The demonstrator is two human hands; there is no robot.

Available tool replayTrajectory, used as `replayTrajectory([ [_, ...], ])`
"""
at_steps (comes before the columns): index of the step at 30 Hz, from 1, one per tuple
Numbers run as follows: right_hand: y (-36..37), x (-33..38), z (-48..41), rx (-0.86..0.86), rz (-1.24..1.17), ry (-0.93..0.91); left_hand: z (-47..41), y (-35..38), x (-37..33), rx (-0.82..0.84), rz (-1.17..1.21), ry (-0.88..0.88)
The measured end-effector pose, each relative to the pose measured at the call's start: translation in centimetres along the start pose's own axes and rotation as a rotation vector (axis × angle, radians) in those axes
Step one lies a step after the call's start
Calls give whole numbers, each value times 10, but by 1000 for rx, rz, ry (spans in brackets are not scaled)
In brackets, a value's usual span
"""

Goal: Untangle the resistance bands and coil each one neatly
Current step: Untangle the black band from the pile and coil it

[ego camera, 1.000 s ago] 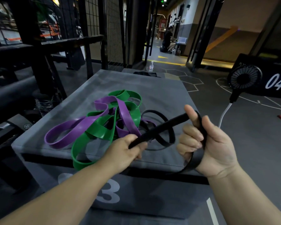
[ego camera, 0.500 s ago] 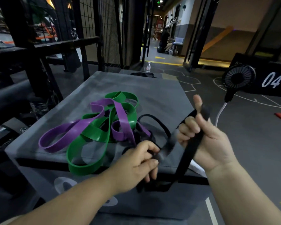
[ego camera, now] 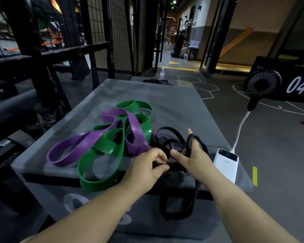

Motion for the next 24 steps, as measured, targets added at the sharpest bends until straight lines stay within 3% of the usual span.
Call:
replayTrajectory([
  [4,6,-19,-14,-108,253,115,-13,5,10,-15,-114,-21],
  [9,3,-29,-25,-171,399,177,-36,-16,19,-198,-222,-24],
  [12,4,-28,-24,-153,470,159,-57,-5,20,-74,-386,41],
  [16,-1,-17,-21,-90,217,96,-75,26,39,195,-705,28],
  [22,-35,-2,1,-3,-415,111,-82,28,50,138,-853,-32],
  [24,-45,-1,9,76,-510,134,-83,25,49,136,-869,-51],
])
Point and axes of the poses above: each hand's wrist, its own z-axis away from the middle knuckle, its own y-axis out of the palm, x = y × z, the point moved 7 cm from there along -z, towards the middle knuckle, and after that the axes turned 13 degrees about -z, right-handed, at the moved point
